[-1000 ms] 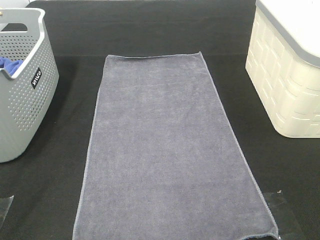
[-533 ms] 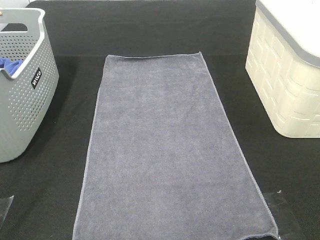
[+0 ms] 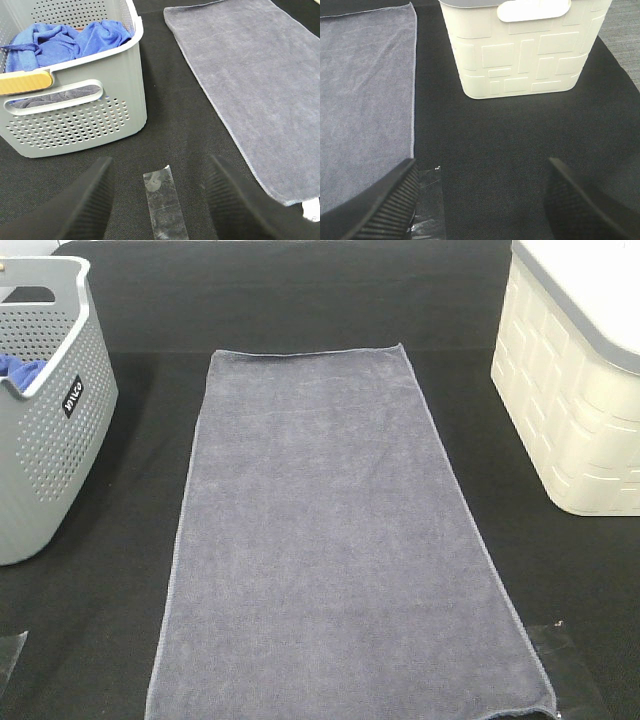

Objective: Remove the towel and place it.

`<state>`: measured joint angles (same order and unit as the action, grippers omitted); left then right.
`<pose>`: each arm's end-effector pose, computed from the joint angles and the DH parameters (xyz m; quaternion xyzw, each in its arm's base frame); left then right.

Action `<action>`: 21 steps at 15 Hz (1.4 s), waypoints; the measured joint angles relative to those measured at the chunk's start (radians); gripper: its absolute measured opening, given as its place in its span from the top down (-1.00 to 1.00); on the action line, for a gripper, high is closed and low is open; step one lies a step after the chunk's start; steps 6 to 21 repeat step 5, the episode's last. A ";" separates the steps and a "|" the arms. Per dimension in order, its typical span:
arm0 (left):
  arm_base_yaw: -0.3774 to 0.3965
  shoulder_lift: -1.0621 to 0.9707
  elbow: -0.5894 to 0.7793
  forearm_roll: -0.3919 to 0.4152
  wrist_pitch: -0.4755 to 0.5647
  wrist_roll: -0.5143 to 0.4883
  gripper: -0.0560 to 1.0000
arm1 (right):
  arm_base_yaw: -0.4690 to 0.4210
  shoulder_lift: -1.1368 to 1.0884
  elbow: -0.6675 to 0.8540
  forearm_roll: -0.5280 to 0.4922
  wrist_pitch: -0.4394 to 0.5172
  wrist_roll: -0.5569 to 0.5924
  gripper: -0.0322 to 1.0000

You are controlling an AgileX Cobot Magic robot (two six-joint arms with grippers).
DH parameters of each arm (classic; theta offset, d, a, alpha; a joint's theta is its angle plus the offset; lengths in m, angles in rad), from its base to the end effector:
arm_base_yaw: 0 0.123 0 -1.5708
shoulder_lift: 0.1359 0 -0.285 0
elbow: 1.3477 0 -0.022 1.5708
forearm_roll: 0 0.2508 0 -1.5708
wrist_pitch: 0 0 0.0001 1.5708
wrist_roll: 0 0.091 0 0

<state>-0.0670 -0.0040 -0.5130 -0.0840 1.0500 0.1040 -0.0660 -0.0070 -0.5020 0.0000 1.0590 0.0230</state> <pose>-0.0071 -0.0062 0.2820 0.0739 0.8419 -0.0321 0.5335 -0.0061 0.0004 0.2779 0.0378 0.8496 -0.0113 0.5260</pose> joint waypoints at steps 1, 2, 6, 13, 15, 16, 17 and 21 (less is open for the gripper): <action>0.000 0.000 0.000 0.000 0.000 0.000 -0.12 | 0.000 0.000 0.000 0.000 0.000 0.000 -0.34; 0.000 0.000 0.000 0.000 0.000 0.000 -0.12 | 0.000 0.000 0.000 0.000 0.000 0.000 -0.34; 0.000 0.000 0.000 0.000 0.000 0.000 -0.12 | 0.000 0.000 0.000 0.000 0.000 0.000 -0.34; 0.000 0.000 0.000 0.000 0.000 0.000 -0.12 | 0.000 0.000 0.000 0.000 0.000 0.000 -0.34; 0.000 0.000 0.000 0.000 0.000 0.000 -0.12 | 0.000 0.000 0.000 0.000 0.000 0.000 -0.34; 0.000 0.000 0.000 0.000 0.000 0.000 -0.12 | 0.000 0.000 0.000 0.000 0.000 0.000 -0.34; 0.000 0.000 0.000 0.000 0.000 0.000 -0.12 | 0.000 0.000 0.000 0.000 0.000 0.000 -0.34; 0.000 0.000 0.000 0.000 0.000 0.000 -0.12 | 0.000 0.000 0.000 0.000 0.000 0.000 -0.34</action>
